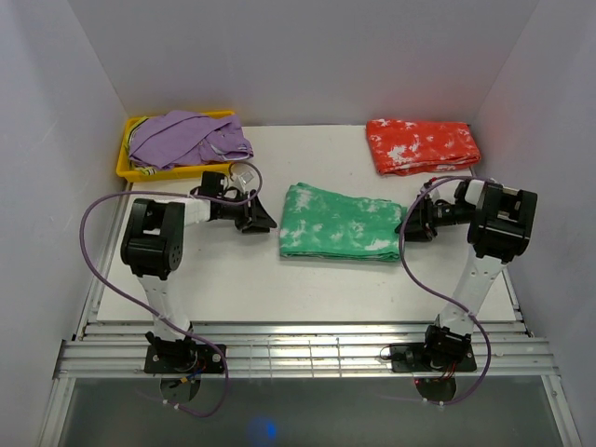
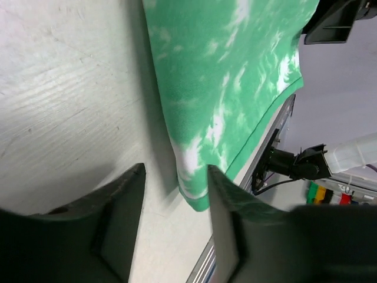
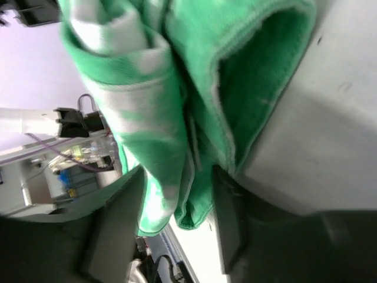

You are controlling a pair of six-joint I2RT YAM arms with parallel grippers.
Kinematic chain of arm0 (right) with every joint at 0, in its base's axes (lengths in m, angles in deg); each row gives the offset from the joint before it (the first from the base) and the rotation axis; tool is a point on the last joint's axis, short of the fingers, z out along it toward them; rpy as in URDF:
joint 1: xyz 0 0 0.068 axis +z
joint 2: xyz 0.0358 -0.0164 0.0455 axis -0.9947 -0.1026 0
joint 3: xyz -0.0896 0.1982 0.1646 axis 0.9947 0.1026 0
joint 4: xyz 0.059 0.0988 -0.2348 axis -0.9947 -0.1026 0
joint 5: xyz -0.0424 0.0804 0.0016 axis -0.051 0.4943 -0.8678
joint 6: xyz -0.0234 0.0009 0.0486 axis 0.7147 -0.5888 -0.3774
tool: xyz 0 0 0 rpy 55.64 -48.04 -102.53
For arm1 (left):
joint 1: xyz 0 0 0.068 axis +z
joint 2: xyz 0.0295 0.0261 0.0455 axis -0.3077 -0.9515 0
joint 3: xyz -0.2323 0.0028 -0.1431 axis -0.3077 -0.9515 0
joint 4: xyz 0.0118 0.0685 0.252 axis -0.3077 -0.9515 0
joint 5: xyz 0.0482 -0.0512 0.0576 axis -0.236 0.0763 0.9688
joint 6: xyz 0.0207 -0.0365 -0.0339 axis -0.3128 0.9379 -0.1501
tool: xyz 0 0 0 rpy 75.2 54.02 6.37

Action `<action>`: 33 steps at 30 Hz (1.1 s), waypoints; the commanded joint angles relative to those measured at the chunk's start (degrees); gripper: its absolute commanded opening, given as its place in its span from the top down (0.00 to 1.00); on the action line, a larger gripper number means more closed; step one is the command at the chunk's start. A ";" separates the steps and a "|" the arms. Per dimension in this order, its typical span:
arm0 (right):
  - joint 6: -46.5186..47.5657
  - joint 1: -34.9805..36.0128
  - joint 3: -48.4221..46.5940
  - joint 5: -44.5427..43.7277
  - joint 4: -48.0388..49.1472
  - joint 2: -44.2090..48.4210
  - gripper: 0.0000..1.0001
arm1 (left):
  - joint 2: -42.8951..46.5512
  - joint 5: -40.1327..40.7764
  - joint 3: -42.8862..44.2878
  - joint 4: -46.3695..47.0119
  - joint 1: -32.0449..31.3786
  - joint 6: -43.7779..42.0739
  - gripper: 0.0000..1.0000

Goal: Fold and stack the trousers
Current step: Fold the trousers

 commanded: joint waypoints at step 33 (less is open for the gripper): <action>0.83 11.85 -12.72 5.10 7.10 1.47 0.15 | -11.05 -3.94 16.77 28.55 -2.88 15.75 0.24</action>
